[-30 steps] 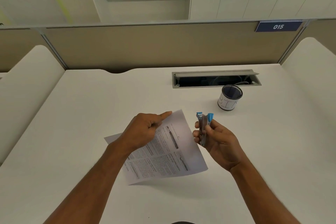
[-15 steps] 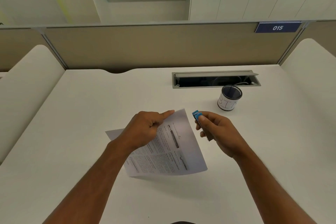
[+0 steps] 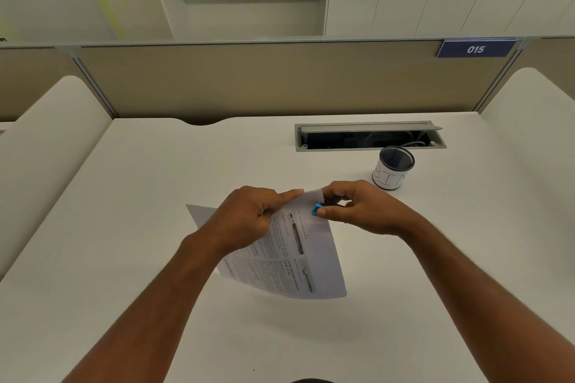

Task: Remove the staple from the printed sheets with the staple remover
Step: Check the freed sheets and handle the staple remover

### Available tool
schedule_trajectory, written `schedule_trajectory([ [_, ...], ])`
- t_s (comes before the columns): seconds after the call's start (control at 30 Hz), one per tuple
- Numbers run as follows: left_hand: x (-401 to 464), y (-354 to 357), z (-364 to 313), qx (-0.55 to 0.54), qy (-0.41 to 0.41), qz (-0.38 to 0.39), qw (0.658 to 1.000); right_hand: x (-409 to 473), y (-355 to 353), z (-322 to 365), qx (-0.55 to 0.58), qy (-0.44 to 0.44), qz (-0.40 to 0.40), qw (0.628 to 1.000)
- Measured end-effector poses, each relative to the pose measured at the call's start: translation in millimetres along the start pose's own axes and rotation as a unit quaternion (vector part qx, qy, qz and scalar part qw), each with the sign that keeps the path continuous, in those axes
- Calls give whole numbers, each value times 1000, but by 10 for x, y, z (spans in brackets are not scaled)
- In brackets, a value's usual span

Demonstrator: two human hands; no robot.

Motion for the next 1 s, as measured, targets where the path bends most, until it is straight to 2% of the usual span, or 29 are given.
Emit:
schedule_trajectory([
  [0.33,63,-164,-12,39,46,36,998,57,-163,103,-79,-55,42,994],
  [1.0,94,-259,-52,57,74,52,994,70,-227,121,-82,-66,41,994],
])
Point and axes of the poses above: each hand's wrist, its own x-axis towards the middle knuckle, its own y-axis out of the palm, z = x × y, the point moved 2 cm from there along x, towards the middle knuckle, and after that the axes turned 10 degrees about y, right-handed, at the moved point
